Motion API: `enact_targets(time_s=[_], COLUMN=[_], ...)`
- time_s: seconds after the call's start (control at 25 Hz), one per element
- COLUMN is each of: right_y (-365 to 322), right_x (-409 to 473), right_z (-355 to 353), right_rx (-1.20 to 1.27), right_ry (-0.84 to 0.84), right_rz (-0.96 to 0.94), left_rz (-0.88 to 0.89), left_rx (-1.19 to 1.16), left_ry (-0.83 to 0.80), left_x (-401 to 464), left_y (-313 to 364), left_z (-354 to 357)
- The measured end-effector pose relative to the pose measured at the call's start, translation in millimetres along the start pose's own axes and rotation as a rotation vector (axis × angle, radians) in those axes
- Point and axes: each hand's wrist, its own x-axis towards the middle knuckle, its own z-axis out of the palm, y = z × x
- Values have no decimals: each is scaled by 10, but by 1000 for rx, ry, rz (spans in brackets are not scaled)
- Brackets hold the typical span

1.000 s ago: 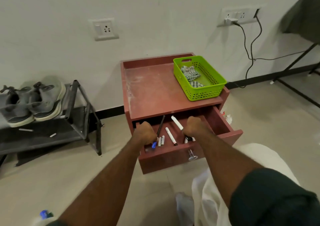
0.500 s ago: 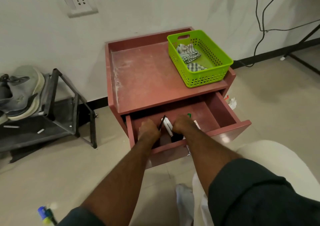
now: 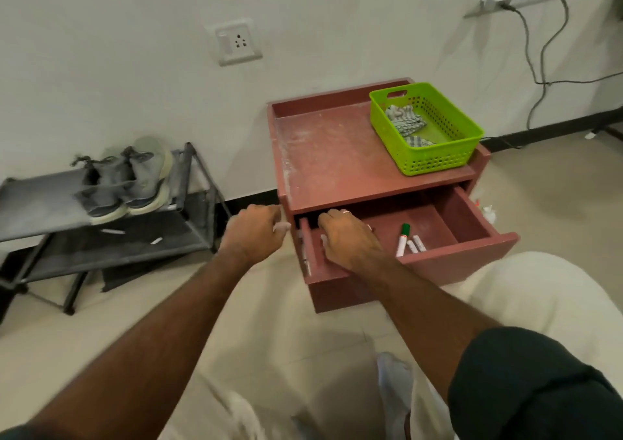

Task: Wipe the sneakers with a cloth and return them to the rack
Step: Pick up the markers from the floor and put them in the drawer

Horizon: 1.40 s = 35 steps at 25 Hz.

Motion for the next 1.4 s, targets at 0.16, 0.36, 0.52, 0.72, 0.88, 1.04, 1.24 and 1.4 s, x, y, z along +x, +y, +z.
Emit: enact_targets(time_s=[0.16, 0.36, 0.52, 0.72, 0.88, 1.04, 1.24, 1.4], right_y=[-894, -2275, -3509, -4288, -4365, -4411, -4480, -4377], right_x=[91, 380, 480, 135, 167, 253, 274, 320], right_z=[13, 271, 692, 1749, 2431, 2972, 3695, 4149], right_rx=[19, 0, 198, 202, 110, 93, 97, 10], right_ry=[-27, -36, -131, -432, -585, -635, -723, -816], right_rz=[-136, -361, -242, -222, -209, -151, -25, 22], left_rz=[-162, -297, -410, -515, -552, -584, -723, -858], left_rx=[92, 199, 230, 169, 117, -13, -174, -323], left_ry=[56, 48, -36, -108, -163, -123, -171, -142], left_x=[-498, -1211, -1814, -2418, -2736, -2912, -3112, -3128], left_y=[-1032, -2145, -3025, -3764, -4092, -4208, -4199, -4123], left_z=[-470, -623, -381, 209, 855, 1525, 2323, 2670])
